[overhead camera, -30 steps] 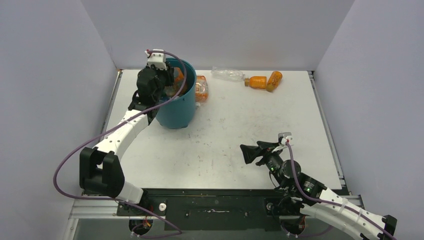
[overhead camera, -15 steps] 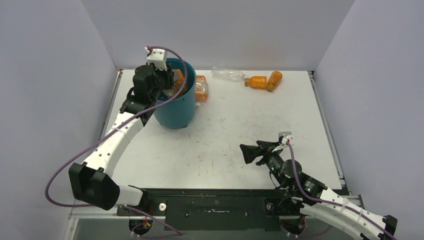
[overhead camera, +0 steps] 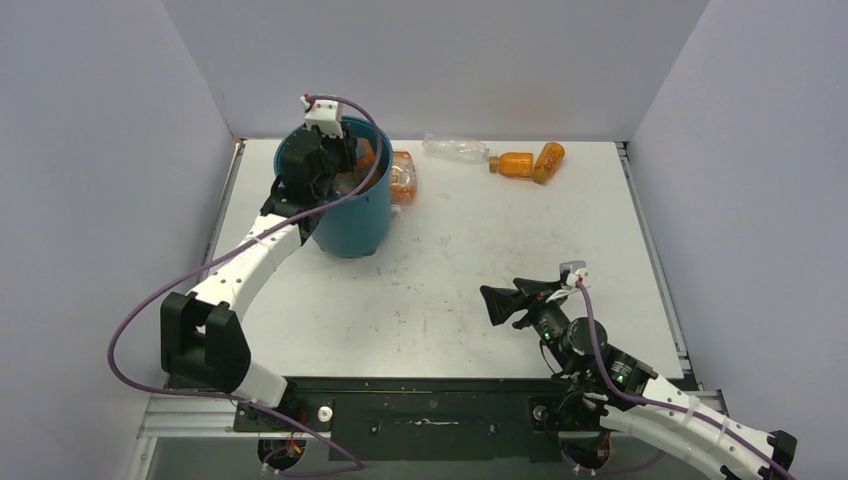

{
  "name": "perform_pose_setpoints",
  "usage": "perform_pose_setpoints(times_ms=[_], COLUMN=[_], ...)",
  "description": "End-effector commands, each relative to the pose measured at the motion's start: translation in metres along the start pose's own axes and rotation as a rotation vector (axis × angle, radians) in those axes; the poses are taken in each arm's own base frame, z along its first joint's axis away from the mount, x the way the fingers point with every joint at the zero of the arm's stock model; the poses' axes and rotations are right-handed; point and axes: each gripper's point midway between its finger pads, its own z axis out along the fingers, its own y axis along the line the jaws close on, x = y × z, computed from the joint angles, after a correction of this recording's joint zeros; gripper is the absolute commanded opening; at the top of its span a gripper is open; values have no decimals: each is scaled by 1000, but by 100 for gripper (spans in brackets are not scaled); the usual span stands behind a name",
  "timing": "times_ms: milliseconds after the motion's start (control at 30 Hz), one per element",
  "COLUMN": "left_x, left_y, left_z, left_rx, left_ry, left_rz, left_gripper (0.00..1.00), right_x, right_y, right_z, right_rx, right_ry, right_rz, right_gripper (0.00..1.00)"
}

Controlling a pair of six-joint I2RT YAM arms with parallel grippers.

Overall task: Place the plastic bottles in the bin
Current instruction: Place the plastic bottle in the trash bin.

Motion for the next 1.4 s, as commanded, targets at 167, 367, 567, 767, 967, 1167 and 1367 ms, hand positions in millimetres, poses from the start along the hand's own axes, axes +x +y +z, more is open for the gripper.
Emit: perform_pose_setpoints(times_ms=[167, 367, 567, 767, 967, 1167, 1367], left_x=[-21, -77, -46, 9, 48, 72, 24], left_y=[-14, -8, -5, -10, -7, -11, -7], left_z=[-57, -110, -130, -118, -87, -63, -70], left_rx=[103, 69, 16, 32, 19, 23, 14], left_ry=[-38, -100, 50, 312, 368, 358, 76], left_rz=[-102, 34, 74, 96, 65, 47, 5], left_gripper=[0, 0, 0, 0, 0, 0, 0], right_x=[-12, -16, -14, -7, -11, -12, -11], right_y=[11, 13, 15, 17, 15, 13, 11], right_z=[2, 0, 0, 2, 0, -1, 0], right_rx=[-28, -40, -56, -70, -63, -52, -45], right_ry=[-27, -40, -47, -32, -43, -41, -40], right_rz=[17, 32, 53, 63, 61, 54, 48], right_gripper=[90, 90, 90, 90, 90, 90, 90])
